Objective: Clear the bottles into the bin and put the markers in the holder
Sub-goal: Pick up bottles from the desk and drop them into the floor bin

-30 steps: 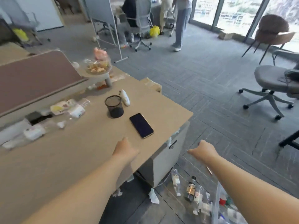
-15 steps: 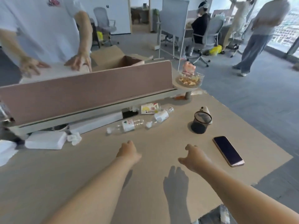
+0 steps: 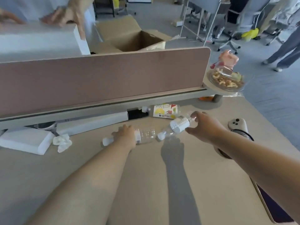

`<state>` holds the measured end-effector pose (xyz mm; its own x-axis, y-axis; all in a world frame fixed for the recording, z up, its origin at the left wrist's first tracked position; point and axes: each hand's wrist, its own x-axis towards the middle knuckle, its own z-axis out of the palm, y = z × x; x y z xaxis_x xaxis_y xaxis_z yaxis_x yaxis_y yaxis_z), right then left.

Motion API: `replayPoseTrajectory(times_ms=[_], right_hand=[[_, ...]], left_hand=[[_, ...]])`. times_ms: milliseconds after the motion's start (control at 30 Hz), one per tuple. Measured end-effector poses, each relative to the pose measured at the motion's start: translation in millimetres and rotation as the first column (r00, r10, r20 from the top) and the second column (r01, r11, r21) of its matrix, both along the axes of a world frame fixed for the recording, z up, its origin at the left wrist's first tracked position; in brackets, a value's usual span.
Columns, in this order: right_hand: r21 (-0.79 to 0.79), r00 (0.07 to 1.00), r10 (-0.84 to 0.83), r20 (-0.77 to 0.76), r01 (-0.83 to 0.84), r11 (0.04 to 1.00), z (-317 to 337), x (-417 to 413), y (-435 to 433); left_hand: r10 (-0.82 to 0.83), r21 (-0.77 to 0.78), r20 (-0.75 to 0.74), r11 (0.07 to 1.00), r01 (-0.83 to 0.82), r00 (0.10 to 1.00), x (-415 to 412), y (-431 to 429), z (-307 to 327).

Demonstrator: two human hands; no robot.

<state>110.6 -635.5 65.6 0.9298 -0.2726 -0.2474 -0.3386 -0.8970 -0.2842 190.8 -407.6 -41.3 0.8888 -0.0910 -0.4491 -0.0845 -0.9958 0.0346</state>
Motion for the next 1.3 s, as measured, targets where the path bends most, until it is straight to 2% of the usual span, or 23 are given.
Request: replayPoseTrajectory(times_ms=[100, 233, 333, 433, 500, 567, 633, 733, 800, 867, 967, 1100, 1200, 1300], right_hand=[[-0.022, 0.999, 0.049, -0.019, -0.05, 0.999, -20, 3, -9], [-0.084, 0.993, 0.086, -0.085, -0.093, 0.992, -31, 12, -30], [-0.057, 0.999, 0.034, -0.043, -0.036, 0.998, -36, 41, -41], [-0.081, 0.994, 0.104, -0.045, -0.108, 0.991, -49, 80, -37], [-0.112, 0.965, 0.223, -0.136, -0.238, 0.965, -64, 94, -30], [-0.152, 0.894, 0.354, -0.275, -0.404, 0.902, -86, 93, -21], [-0.165, 0.839, 0.389, -0.381, -0.476, 0.864, -109, 77, -9], [-0.193, 0.884, 0.32, -0.342, -0.399, 0.896, -124, 51, 7], [-0.145, 0.904, 0.254, -0.343, -0.318, 0.937, -123, 35, 15], [-0.077, 0.917, 0.18, -0.356, -0.221, 0.972, -112, 19, 21], [-0.064, 0.95, 0.071, -0.303, -0.095, 0.993, -79, -3, 24], [-0.09, 0.986, -0.029, -0.162, 0.014, 0.996, -16, -36, 18], [-0.11, 0.992, -0.114, -0.045, 0.108, 0.988, 28, -82, 11], [-0.087, 0.969, -0.242, 0.042, 0.245, 0.966, 46, -149, -1]], left_hand=[[0.085, -0.022, 0.018, 0.996, -0.084, 0.996, 8, 3, -25], [0.096, -0.013, 0.0, 0.995, -0.096, 0.995, 18, 4, -24], [0.113, -0.012, -0.013, 0.994, -0.113, 0.994, 9, 5, -24], [0.135, -0.068, -0.035, 0.988, -0.137, 0.99, 11, 12, -6], [0.125, -0.116, -0.032, 0.985, -0.128, 0.992, 18, 16, 16], [0.137, -0.137, -0.019, 0.981, -0.138, 0.99, 23, 23, 36], [0.149, -0.125, 0.006, 0.981, -0.147, 0.989, 25, 35, 49], [0.158, -0.118, 0.036, 0.981, -0.153, 0.987, 25, 53, 58], [0.199, -0.152, 0.028, 0.969, -0.193, 0.98, 18, 62, 63], [0.245, -0.175, 0.016, 0.955, -0.239, 0.969, 5, 66, 71], [0.252, -0.19, 0.019, 0.951, -0.244, 0.968, -14, 67, 87], [0.208, -0.213, 0.055, 0.958, -0.192, 0.977, -39, 54, 127], [0.112, -0.217, 0.105, 0.972, -0.087, 0.988, -71, 31, 153], [0.003, -0.251, 0.143, 0.968, 0.034, 0.99, -114, -5, 165]])
